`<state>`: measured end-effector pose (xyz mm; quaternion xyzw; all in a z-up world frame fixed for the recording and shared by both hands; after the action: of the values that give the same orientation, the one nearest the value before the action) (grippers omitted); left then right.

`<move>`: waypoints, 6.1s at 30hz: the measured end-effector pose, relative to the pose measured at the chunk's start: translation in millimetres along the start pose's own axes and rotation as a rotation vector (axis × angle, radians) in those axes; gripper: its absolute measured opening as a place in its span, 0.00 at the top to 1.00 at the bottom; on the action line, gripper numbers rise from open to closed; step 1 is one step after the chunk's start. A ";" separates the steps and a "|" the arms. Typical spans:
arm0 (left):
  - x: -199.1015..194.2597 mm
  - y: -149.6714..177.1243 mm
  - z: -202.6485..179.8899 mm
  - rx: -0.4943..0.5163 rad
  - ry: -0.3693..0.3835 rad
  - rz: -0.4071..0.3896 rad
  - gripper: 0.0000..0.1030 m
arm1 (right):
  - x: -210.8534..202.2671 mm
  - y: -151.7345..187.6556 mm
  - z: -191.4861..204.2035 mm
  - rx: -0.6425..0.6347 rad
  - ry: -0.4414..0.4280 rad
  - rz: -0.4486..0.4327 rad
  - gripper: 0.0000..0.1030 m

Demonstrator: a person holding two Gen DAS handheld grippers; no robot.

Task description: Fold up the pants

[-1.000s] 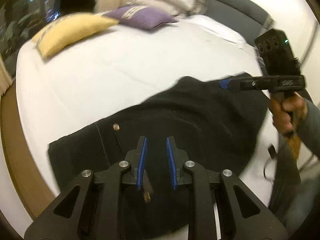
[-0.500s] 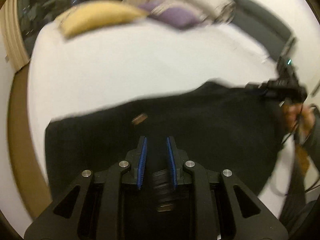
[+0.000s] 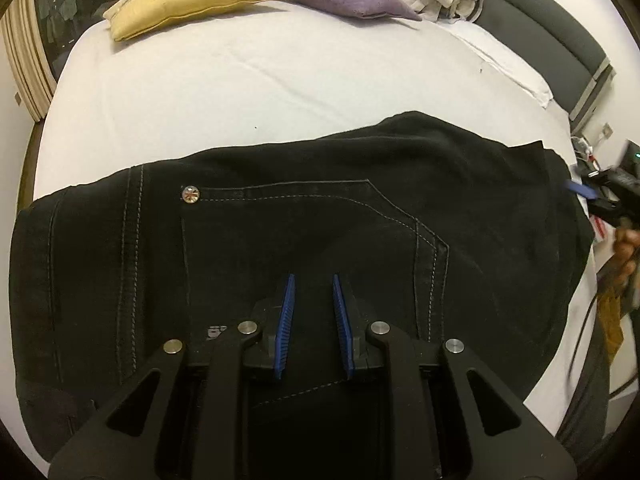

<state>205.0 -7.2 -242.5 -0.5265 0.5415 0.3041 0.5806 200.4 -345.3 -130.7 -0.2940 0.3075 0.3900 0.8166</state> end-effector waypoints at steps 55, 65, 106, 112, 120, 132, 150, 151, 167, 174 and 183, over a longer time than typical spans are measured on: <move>1.7 3.6 -28.7 -0.001 -0.162 0.016 0.81 | -36.2 -13.1 -124.6 0.320 -0.134 0.012 0.59; 0.9 4.3 -26.3 0.006 -0.162 0.016 0.81 | -67.6 -11.5 -103.9 0.222 -0.042 -0.068 0.96; -2.2 12.6 -40.9 0.015 -0.229 -0.014 0.81 | -178.2 24.9 -142.0 0.087 0.309 -0.206 0.72; -2.3 11.3 -40.6 0.015 -0.226 -0.012 0.81 | -112.4 -26.5 -68.8 -0.466 0.374 0.038 0.72; -2.4 10.1 -36.6 0.027 -0.190 -0.009 0.81 | -25.7 -15.7 -28.1 -0.920 0.501 0.365 0.72; -0.6 8.0 -30.9 0.045 -0.151 -0.006 0.81 | 6.5 -17.0 -33.2 -1.106 0.519 0.590 0.72; -1.0 9.8 -24.2 0.060 -0.124 -0.012 0.81 | 33.8 -20.3 -32.9 -1.192 0.502 0.700 0.72; -1.0 9.9 -24.0 0.060 -0.123 -0.013 0.81 | 37.2 -22.7 -36.6 -1.180 0.497 0.711 0.72; -3.0 10.0 -29.7 0.041 -0.169 -0.018 0.81 | -15.1 -36.1 -82.6 -0.955 0.624 0.388 0.98; -7.3 13.6 -31.9 0.005 -0.169 -0.026 0.81 | -28.0 -78.6 -130.0 -0.583 0.865 0.194 1.00; -28.7 14.2 -65.0 0.015 -0.133 -0.082 0.81 | -65.1 -54.2 -54.1 -0.499 0.296 0.114 0.88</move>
<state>165.3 -58.5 -210.1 -0.5227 0.4820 0.3103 0.6310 197.0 -442.3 -104.6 -0.5217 0.3340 0.4516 0.6421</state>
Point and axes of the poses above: each gripper's, at about its wrist camera, not at the fingertips, and x roughly the way its jaws point, z to its left, y to its underside, the point moved 6 cm from there along x, roughly the way its jaws point, and after that the axes turned 13 degrees about z, right-handed, at the moved point
